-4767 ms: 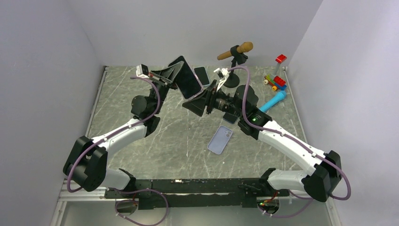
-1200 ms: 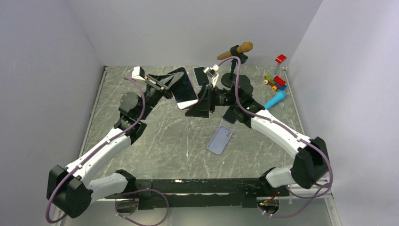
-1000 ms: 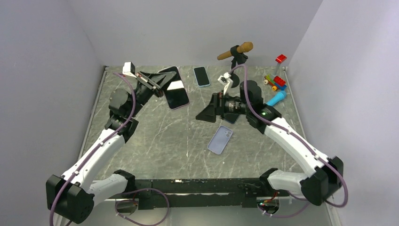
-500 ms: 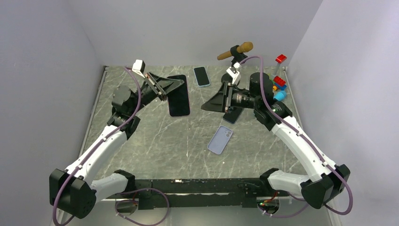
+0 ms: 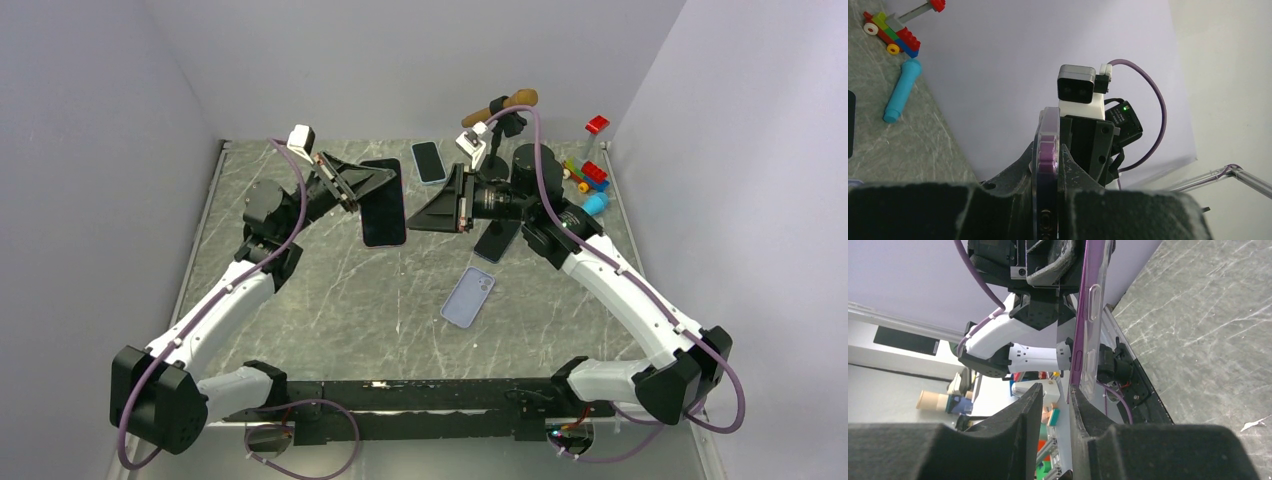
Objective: Take the phone out of the phone case
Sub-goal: Remove the phone case from the phone.
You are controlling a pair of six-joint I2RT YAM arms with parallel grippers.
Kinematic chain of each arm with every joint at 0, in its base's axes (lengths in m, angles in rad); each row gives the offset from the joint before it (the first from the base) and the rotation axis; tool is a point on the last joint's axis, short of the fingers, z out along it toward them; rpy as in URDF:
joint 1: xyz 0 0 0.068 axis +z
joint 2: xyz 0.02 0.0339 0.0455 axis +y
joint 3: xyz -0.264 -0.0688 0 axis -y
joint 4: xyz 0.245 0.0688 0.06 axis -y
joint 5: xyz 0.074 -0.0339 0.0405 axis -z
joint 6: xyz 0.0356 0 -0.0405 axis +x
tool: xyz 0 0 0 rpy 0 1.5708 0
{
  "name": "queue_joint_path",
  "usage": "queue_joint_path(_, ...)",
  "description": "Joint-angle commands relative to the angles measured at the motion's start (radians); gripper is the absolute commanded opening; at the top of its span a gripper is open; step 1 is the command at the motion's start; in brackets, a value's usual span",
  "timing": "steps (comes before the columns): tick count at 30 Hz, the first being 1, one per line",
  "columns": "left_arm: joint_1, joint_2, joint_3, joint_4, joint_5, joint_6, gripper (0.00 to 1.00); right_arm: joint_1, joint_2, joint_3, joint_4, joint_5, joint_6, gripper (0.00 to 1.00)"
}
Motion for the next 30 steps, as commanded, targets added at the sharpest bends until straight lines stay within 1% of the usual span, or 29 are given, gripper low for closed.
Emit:
queue_joint_path(1, -0.008, -0.009, 0.035, 0.095, -0.006, -0.024, 0.00, 0.011, -0.007, 0.023, 0.058, -0.004, 0.026, 0.27)
queue_joint_path(9, -0.029, -0.014, 0.044, 0.078, -0.025, -0.017, 0.00, 0.038, 0.012, 0.033, 0.008, 0.019, -0.009, 0.27)
queue_joint_path(12, -0.038, -0.020, 0.036, 0.090, -0.040, -0.025, 0.00, 0.045, 0.021, 0.055, -0.059, 0.044, -0.050, 0.28)
queue_joint_path(14, -0.043, -0.025, 0.033, 0.093, -0.047, -0.030, 0.00, 0.046, 0.025, 0.072, -0.103, 0.060, -0.073, 0.31)
queue_joint_path(17, -0.049, -0.039, 0.026, 0.091, -0.066, -0.039, 0.00, 0.048, 0.033, 0.082, -0.154, 0.083, -0.095, 0.31)
queue_joint_path(21, -0.071, -0.042, 0.037, 0.088, -0.092, -0.047, 0.00, 0.056, 0.042, 0.077, -0.127, 0.075, -0.079, 0.32)
queue_joint_path(24, -0.101, -0.039, 0.066, 0.039, -0.102, -0.016, 0.00, 0.069, 0.069, 0.114, -0.151, 0.092, -0.093, 0.32)
queue_joint_path(30, -0.163, -0.033, 0.070, 0.016, -0.134, -0.007, 0.00, 0.087, 0.112, 0.173, -0.133, 0.119, -0.084, 0.32)
